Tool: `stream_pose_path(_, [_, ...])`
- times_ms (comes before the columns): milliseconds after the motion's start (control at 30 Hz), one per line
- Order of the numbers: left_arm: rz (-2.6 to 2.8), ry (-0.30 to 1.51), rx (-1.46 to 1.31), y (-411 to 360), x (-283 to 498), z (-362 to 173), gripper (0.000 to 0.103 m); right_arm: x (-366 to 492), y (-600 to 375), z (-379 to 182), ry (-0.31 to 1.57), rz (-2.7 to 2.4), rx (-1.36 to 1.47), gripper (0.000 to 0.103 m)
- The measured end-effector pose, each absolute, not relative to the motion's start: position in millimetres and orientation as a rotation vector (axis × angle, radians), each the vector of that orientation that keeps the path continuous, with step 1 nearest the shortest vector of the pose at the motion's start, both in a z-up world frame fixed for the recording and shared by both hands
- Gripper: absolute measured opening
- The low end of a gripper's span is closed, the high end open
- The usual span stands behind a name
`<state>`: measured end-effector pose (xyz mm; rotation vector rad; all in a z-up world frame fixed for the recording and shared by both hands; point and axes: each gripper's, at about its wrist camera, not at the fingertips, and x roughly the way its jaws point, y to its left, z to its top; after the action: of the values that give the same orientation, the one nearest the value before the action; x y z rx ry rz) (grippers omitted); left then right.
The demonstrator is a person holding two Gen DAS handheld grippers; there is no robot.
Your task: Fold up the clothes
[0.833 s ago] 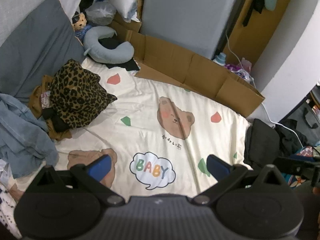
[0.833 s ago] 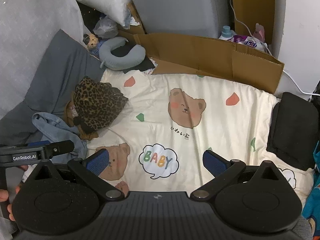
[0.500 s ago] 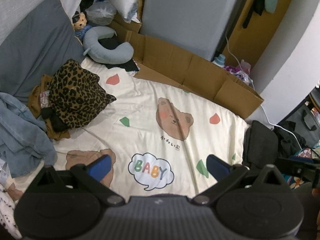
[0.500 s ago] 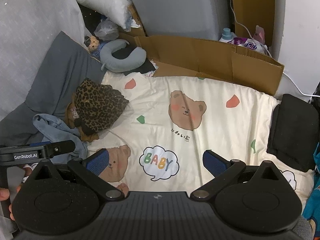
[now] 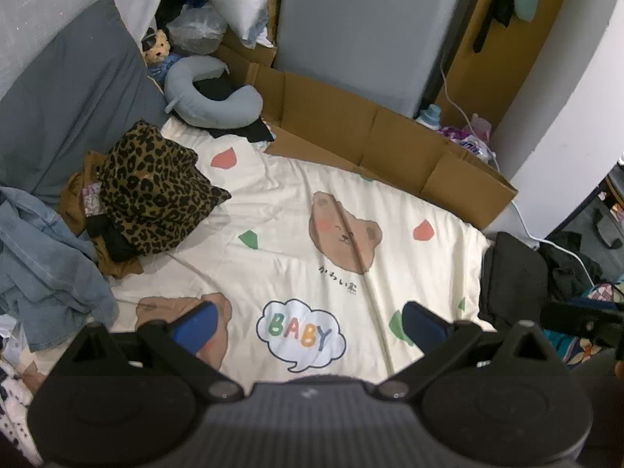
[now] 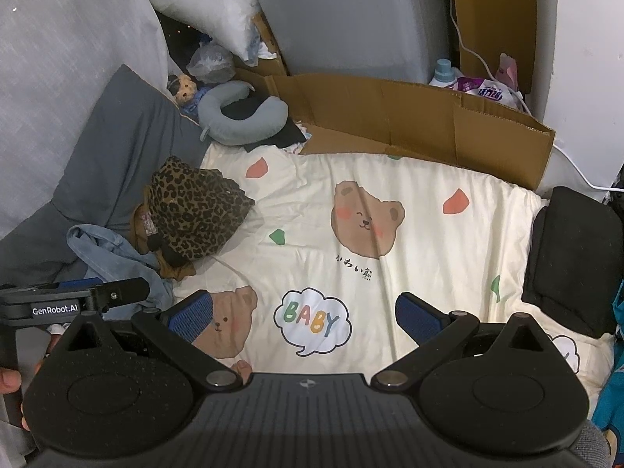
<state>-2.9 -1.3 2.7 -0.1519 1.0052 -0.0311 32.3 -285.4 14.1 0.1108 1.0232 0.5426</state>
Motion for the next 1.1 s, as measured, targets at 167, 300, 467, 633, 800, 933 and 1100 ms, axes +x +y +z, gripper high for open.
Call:
stream_pose_path(167, [-0.028,1.0,-0.151,-1.3,-5.7,1.3,0.102,31.5,-286.0,15.4,1.019,0.547,0.107,0.103])
stream_pose_path(300, [-0.018,0.998,-0.138,-3.3,-8.0,0.3,0.102,32.1,-286.0,16.2,1.018,0.545,0.11,0.103])
stream_pose_path(467, [-0.021,0.999,-0.147,-2.9,-7.6,0.4,0.102,30.8,-286.7,16.4,1.013,0.544,0.112,0.103])
stream_pose_path(633, [-0.008,0.989,-0.129,-5.7,-9.5,2.4,0.102,30.6,-288.4,17.2,1.014,0.542,0.122,0.103])
stream_pose_path(800, [-0.007,0.998,-0.146,-0.5,-8.9,4.5,0.102,29.1,-285.2,17.1,1.019,0.516,0.106,0.103])
stream_pose_path(933, [-0.017,0.997,-0.123,-0.5,-11.1,7.4,0.102,24.2,-283.7,22.6,0.981,0.486,0.062,0.103])
stream_pose_path(1100, [-0.019,0.991,-0.118,2.8,-14.6,10.9,0.102,27.2,-291.5,25.7,0.964,0.454,0.06,0.103])
